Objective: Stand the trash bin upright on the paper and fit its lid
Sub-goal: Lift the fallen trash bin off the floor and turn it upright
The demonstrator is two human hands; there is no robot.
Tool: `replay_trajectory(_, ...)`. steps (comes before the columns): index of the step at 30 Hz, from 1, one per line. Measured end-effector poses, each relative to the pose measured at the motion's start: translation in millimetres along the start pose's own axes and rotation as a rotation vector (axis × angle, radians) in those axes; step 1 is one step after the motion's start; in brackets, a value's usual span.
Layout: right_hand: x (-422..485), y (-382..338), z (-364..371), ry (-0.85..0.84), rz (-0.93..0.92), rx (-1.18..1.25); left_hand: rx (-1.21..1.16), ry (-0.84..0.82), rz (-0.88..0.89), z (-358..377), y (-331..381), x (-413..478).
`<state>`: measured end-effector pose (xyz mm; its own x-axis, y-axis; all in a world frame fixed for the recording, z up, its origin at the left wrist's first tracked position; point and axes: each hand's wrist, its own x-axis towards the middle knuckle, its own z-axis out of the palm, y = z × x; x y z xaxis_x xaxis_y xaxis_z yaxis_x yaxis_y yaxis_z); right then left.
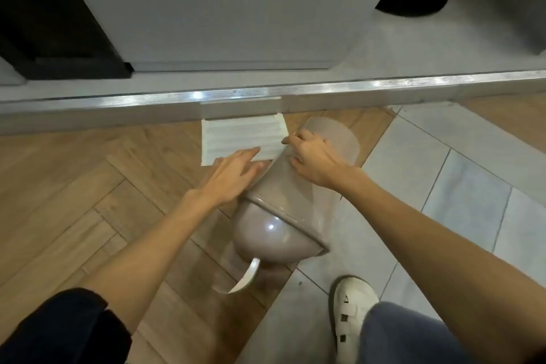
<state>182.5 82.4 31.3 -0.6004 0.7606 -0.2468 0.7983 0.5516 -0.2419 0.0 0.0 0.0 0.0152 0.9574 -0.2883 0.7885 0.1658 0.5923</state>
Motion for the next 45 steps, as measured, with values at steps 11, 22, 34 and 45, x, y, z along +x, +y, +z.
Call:
replay_trajectory(11, -49, -59, 19, 0.004, -0.145, 0.103, -0.457, -0.063, -0.206, 17, -23, -36)
replay_trajectory(22, -49, -69, 38, -0.085, -0.114, 0.106, -0.575, -0.105, -0.321, 18, -18, -52)
replay_trajectory(34, -43, -54, -32, 0.033, -0.005, 0.401, -0.893, 0.044, -0.694, -4, -47, -56)
replay_trajectory(45, -46, -30, -63, 0.108, 0.122, 0.924, -1.433, -0.185, -0.635, -12, -51, -75)
